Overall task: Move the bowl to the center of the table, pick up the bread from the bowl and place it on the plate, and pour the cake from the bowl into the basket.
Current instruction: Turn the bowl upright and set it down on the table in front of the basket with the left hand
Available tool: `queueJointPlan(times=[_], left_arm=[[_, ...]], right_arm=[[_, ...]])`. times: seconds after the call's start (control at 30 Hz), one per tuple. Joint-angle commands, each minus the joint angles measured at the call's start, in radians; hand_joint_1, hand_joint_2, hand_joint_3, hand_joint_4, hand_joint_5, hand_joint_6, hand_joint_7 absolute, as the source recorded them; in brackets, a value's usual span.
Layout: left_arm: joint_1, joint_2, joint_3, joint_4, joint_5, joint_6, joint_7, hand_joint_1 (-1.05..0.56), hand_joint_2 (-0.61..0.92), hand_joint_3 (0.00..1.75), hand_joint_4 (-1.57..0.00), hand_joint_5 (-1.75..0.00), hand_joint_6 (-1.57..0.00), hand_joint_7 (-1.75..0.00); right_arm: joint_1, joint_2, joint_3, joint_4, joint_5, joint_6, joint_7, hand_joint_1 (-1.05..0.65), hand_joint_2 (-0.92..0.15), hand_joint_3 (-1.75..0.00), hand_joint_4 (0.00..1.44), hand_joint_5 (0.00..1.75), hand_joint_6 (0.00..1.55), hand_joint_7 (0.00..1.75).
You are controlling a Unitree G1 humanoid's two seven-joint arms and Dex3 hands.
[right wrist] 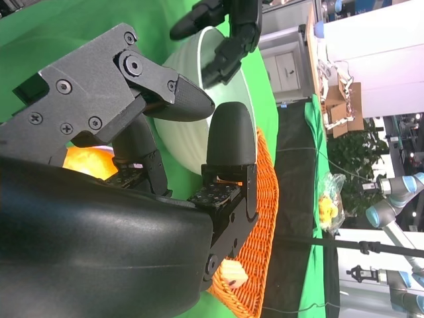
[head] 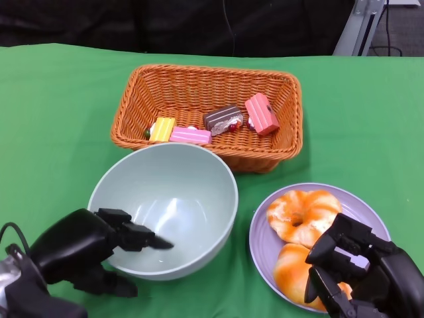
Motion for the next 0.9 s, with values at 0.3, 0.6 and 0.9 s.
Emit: queueJointPlan(times=[0.3, 0.6, 0.9], left_arm=[[0.151, 0.074, 0.139, -0.447, -1.048, 0.705, -1.247, -1.05, 0.92, 0.31, -0.04, -0.02, -0.05, -0.02], [0.278, -0.025, 0.366, -0.683, -1.405, 1.243, -1.279, -0.68, 0.92, 0.15, -0.73, -0.19, -0.59, -0.09], [0.459, -0.255, 0.515, -0.933, -1.345, 1.359, -0.92, -0.22, 0.92, 0.42, -0.66, -1.5, -0.69, -1.17]], right_arm=[[0.0, -0.014, -0.016, 0.006, 0.0, -0.016, 0.001, -0.14, -0.53, -1.05, 0.65, 1.75, 0.56, 1.53], [-0.008, -0.017, -0.01, 0.007, -0.003, -0.019, 0.007, -0.17, -0.55, -1.01, 0.64, 1.75, 0.55, 1.52], [-0.077, 0.01, 0.043, 0.02, -0.039, -0.024, 0.001, -0.19, -0.52, -1.04, 0.65, 1.73, 0.57, 1.5]])
